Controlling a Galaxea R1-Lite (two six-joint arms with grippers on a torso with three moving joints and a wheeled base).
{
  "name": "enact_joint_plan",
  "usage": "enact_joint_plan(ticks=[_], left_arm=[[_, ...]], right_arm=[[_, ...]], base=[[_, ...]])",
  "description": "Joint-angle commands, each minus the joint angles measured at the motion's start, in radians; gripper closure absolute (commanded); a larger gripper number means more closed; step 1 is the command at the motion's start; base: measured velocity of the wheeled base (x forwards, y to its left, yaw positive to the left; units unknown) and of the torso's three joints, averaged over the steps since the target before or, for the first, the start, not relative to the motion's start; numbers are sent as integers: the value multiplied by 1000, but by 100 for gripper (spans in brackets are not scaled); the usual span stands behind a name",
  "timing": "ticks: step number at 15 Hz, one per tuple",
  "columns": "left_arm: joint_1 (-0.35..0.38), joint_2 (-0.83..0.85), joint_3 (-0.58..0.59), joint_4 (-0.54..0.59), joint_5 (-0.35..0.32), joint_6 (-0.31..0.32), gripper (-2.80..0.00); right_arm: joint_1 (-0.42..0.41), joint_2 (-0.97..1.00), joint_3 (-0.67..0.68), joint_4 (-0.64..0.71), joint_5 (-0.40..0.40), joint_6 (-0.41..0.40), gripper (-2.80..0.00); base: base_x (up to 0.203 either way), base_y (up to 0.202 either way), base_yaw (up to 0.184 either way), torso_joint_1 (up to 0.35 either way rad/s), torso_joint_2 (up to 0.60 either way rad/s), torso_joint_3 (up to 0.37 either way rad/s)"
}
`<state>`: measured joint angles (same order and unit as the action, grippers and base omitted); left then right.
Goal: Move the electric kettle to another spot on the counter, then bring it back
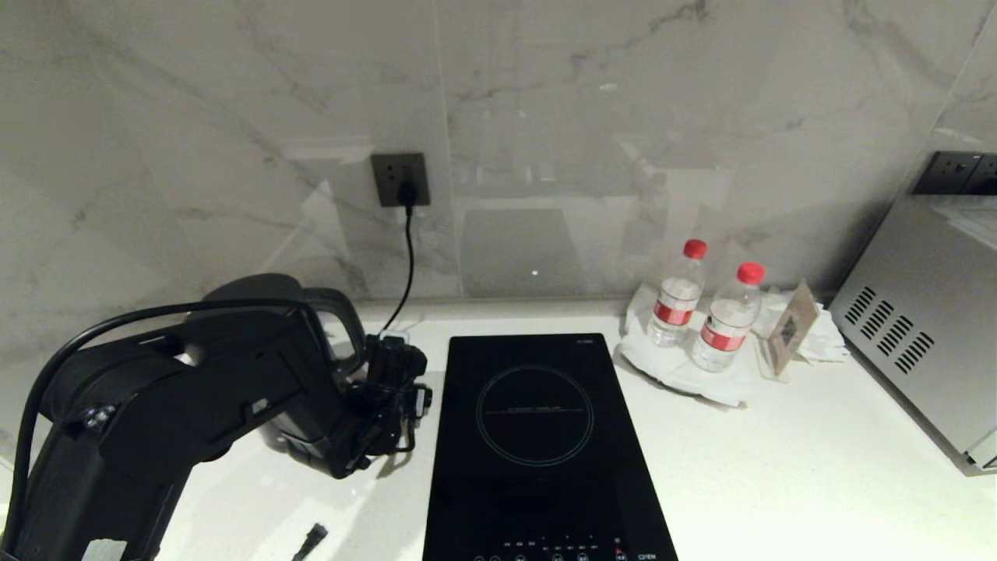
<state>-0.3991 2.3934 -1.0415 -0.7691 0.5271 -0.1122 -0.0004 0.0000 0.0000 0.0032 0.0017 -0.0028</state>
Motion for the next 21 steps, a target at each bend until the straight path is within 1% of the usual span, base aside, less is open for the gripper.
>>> enact_joint_plan(ticks=[1,4,8,10,16,17,19,21], left_arm=[[-1,-1,1,-2,4,-1,-280],[-9,-15,14,-2,4,-2,-280],[-49,-56,64,-7,1,-6,-280],[-60,-65,85,-7,1,-26,-280],[-71,-66,123,-10,0,-47,-280],[-83,-69,153,-18,-6,-63,-280],[-95,-71,228,-103,-41,-68,-280],[-98,-69,253,-129,-50,-69,-280]], right_arm=[[0,0,0,0,1,0,0],[0,0,0,0,0,0,0],[-1,0,0,0,0,0,0],[0,0,0,0,1,0,0],[0,0,0,0,0,0,0],[0,0,0,0,0,0,0],[-1,0,0,0,1,0,0],[-1,0,0,0,1,0,0]], base=[[0,0,0,0,0,0],[0,0,0,0,0,0],[0,0,0,0,0,0],[0,0,0,0,0,0],[0,0,0,0,0,0],[0,0,0,0,0,0],[0,0,0,0,0,0],[0,0,0,0,0,0]])
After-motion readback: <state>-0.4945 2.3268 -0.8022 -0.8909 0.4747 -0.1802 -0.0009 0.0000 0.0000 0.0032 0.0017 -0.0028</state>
